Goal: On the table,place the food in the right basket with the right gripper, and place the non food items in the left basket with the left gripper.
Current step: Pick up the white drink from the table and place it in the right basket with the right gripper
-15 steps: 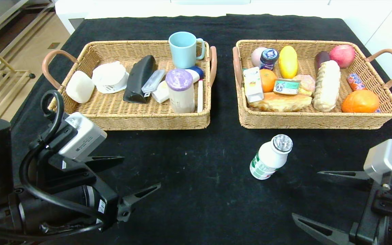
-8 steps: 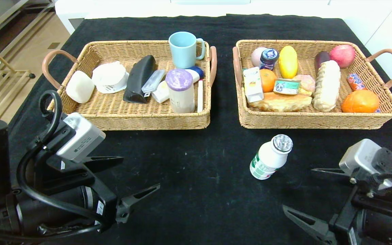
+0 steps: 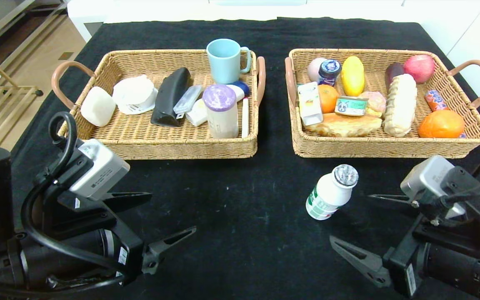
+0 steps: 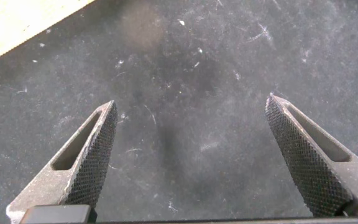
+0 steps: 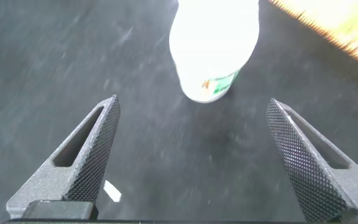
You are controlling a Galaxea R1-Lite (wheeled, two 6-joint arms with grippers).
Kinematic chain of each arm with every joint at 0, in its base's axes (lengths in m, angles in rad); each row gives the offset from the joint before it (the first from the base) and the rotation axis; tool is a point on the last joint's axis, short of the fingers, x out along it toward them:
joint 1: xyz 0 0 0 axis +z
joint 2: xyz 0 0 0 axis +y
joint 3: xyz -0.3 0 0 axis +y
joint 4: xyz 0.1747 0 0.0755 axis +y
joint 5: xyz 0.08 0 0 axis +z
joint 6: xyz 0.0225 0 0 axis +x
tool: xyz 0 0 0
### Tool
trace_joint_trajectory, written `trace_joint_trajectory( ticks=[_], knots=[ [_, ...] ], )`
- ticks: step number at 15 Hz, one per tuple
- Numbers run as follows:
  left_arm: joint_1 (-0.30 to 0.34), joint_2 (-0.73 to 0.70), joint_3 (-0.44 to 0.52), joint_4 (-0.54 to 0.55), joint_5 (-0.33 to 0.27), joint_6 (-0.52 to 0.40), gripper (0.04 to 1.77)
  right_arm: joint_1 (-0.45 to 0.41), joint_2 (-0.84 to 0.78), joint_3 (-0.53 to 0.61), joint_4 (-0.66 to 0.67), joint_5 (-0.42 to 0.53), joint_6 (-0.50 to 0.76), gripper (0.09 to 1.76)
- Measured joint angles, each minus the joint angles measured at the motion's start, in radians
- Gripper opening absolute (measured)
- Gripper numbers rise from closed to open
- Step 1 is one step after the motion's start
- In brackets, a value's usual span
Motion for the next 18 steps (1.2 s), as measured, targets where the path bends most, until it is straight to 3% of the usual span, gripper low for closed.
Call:
trace_joint_trajectory(
  ticks=[4,6,15,16,18],
  knots=[
    [0.000,-0.001,0.000,0.000,-0.002,0.000,1.72,0.003,0.079,-0.016,-0.134,-0.041,-0.006,1.71],
    [0.000,0.000,0.001,0.000,-0.002,0.001,1.72,0.003,0.105,-0.034,-0.140,-0.077,-0.013,1.71],
    [0.000,0.007,0.003,0.001,0.000,0.002,1.72,0.004,0.142,-0.084,-0.141,-0.075,-0.008,1.71],
    [0.000,0.007,0.005,0.001,-0.001,0.004,1.72,0.004,0.146,-0.085,-0.140,-0.076,-0.007,1.66],
    [-0.002,0.005,0.007,0.001,-0.003,0.015,1.72,0.004,0.150,-0.085,-0.140,-0.074,-0.007,1.32]
  ],
)
